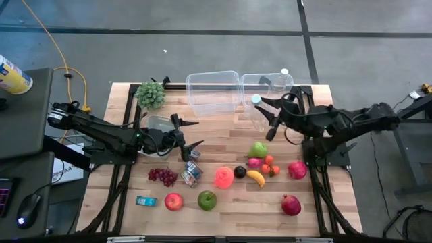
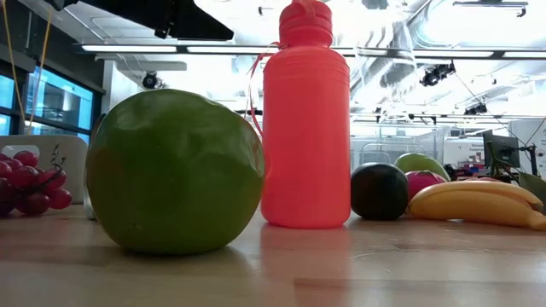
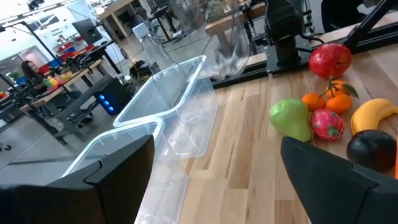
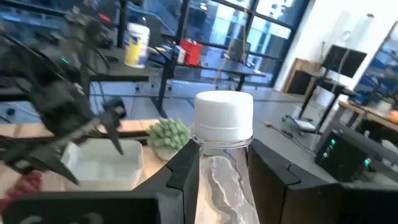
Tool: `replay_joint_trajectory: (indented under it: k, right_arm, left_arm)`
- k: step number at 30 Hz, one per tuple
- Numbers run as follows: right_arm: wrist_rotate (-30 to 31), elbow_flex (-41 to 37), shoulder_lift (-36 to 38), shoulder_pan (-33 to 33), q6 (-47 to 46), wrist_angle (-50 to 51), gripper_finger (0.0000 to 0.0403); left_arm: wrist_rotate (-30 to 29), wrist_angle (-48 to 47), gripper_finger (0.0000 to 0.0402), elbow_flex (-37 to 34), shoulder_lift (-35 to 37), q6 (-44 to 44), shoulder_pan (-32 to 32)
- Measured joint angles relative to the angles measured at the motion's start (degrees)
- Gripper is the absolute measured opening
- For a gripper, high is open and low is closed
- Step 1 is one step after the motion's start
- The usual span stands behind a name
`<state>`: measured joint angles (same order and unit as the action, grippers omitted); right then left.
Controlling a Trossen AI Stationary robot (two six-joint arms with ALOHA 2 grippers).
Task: Pick & Place Food Item
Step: Put the transparent bottle into the right transparent bin, then put the orange bottle water into the right transparent bin
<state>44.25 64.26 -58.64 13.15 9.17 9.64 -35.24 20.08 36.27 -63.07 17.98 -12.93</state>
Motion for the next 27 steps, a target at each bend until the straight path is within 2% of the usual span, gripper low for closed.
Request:
replay_joint_trajectory:
  k: [7,10,14,20,23,27]
  right_arm:
    - [-1.4,-6.8,0.7,-4.2,10.1,-21.1,0.0094]
    - [-0.8,-8.0,0.6,-6.7,13.4,-26.3,0.0087]
    - [-1.0,-11.0,0.5,-11.6,13.2,-30.8,0.0063]
    - [-0.9,-17.4,0.5,-18.9,14.6,-43.9,0.0021]
    - [-1.7,-18.4,0.5,-22.0,14.8,-46.1,0.0004]
    - [-4.7,-18.4,0.5,-24.3,11.4,-43.9,0.0002]
  left_arm:
    - [0.0,0.0,0.0340,0.0,0.0,-1.7,0.0]
    - [0.0,0.0,0.0340,0.0,0.0,-2.0,0.0]
    - [0.0,0.0,0.0340,0.0,0.0,-2.1,0.0]
    - [0.1,-0.2,0.0340,0.0,0.0,-3.4,0.0]
    - [0.1,-0.2,0.0340,0.0,0.0,-3.1,0.0]
    - [0.1,-0.3,0.0340,0.0,0.0,-3.0,0.0]
